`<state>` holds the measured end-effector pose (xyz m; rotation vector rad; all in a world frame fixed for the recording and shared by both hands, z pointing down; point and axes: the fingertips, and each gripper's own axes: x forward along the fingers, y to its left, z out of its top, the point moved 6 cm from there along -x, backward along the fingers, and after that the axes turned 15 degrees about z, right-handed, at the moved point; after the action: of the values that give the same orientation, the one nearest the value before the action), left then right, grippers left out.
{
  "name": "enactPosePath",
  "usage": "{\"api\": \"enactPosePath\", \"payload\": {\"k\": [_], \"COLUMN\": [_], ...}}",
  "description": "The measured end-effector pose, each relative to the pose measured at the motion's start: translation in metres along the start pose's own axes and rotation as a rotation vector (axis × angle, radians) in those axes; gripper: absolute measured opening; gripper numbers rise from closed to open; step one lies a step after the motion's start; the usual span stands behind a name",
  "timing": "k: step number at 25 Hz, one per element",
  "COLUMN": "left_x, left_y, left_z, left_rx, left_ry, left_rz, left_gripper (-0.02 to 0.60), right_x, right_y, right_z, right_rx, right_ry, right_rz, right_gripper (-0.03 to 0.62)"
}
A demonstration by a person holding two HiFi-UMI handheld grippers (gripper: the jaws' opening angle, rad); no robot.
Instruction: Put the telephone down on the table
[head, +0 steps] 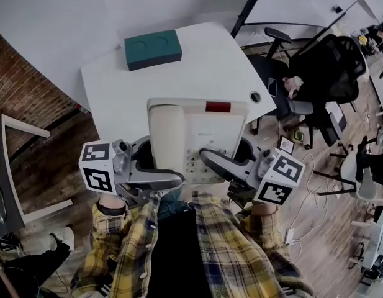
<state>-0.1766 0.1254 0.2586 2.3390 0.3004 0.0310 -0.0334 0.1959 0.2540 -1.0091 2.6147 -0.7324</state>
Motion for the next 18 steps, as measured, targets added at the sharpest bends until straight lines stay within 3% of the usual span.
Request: {"api": "enactPosePath", "payload": {"k": [8, 18], "left_x": [-0.007, -0.013], "left_y": [0.038, 0.054], "left_z": [0.024, 0.036], "left_rx": [-0.017, -0.035], "left_ry": [0.022, 0.047], "left_rz": [-0.016, -0.011], "left_gripper": [0.428, 0.428], "right_x": [0.026, 0.040], "right_y": [-0.031, -0.045], "right_z": [0.006, 0.007], "right_rx": [0.009, 0.032], "right_ry": [-0.022, -0.041], "right_rz": [-0.029, -0.039], "right_gripper": [0.275, 0.275]}}
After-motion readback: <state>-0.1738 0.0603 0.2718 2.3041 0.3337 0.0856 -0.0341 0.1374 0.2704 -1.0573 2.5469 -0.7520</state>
